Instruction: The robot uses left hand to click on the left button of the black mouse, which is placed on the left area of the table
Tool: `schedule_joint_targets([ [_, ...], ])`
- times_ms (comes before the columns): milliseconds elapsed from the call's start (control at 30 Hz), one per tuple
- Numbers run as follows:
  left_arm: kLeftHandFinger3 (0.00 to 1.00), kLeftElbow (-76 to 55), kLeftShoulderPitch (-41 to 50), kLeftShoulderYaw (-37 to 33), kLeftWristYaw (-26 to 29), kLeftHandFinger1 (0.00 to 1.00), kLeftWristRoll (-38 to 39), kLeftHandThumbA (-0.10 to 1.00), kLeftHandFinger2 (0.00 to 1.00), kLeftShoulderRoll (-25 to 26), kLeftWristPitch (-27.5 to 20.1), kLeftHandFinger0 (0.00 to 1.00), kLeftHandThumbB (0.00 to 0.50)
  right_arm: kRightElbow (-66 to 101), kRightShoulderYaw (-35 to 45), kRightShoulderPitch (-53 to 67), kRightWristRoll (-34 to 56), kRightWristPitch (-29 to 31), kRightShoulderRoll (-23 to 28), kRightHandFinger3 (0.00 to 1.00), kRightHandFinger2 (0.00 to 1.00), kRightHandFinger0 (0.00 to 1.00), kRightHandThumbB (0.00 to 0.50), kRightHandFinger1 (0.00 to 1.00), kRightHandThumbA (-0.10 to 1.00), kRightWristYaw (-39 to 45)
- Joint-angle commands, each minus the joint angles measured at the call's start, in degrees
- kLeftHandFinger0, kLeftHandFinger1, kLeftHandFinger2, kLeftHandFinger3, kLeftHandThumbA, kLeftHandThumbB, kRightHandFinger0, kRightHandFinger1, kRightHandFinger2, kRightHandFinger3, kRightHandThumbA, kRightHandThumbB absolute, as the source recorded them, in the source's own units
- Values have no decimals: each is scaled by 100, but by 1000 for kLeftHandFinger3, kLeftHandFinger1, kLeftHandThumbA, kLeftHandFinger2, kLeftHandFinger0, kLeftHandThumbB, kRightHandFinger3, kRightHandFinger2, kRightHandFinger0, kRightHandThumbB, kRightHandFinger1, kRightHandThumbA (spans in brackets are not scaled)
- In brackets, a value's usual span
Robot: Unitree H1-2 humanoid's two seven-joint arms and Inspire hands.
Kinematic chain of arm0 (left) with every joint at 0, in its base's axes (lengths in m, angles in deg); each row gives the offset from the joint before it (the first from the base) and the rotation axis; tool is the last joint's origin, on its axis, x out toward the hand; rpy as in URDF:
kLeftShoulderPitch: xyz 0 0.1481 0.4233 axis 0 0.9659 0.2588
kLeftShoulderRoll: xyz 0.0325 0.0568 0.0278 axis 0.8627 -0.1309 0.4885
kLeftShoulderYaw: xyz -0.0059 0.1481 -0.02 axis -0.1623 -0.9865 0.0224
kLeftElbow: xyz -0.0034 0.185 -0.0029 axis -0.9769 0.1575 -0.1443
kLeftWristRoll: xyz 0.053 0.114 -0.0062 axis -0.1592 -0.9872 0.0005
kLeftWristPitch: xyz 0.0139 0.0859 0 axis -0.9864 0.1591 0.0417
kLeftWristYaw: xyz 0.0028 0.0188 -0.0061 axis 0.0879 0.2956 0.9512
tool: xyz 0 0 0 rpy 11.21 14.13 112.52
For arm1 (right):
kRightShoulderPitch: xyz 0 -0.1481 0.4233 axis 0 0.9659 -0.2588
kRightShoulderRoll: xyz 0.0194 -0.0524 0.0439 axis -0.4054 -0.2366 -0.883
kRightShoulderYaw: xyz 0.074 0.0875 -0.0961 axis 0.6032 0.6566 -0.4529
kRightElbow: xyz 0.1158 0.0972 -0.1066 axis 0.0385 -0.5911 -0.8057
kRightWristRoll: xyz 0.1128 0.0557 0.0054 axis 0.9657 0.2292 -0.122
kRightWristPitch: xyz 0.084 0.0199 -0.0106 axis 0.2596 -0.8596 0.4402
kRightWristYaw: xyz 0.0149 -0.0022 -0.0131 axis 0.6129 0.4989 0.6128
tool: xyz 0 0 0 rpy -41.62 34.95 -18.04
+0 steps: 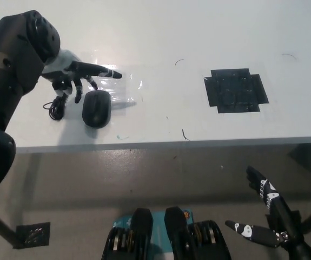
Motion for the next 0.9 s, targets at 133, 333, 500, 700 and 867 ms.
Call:
schedule_joint_targets([
  [133, 1000, 197, -511, 79, 238, 0, -177, 1000, 267, 67, -165, 0, 246, 145, 43, -114, 28, 71, 97, 1000, 1000, 952, 171, 963, 1000, 71],
  [333, 1000, 360, -583, 146, 293, 1, -164, 1000, 305, 48, -130, 0, 242, 208, 36, -76, 9, 47, 88, 1000, 1000, 936, 151, 952, 1000, 64],
  [500, 1000, 434, -598, 127, 324, 0, -211, 1000, 306, 25, -209, 0, 244, 221, 30, -83, -14, 34, 84, 1000, 1000, 933, 154, 946, 1000, 58],
  [700, 1000, 474, -529, 70, 348, 44, -274, 1000, 357, -34, -496, 0, 263, 225, 27, -99, -21, 6, 90, 1000, 1000, 934, 158, 950, 1000, 69],
  [867, 1000, 464, -458, 63, 416, 30, -309, 1000, 359, -115, -646, 0, 273, 238, 35, -132, 14, 9, 88, 1000, 1000, 936, 153, 952, 1000, 80],
])
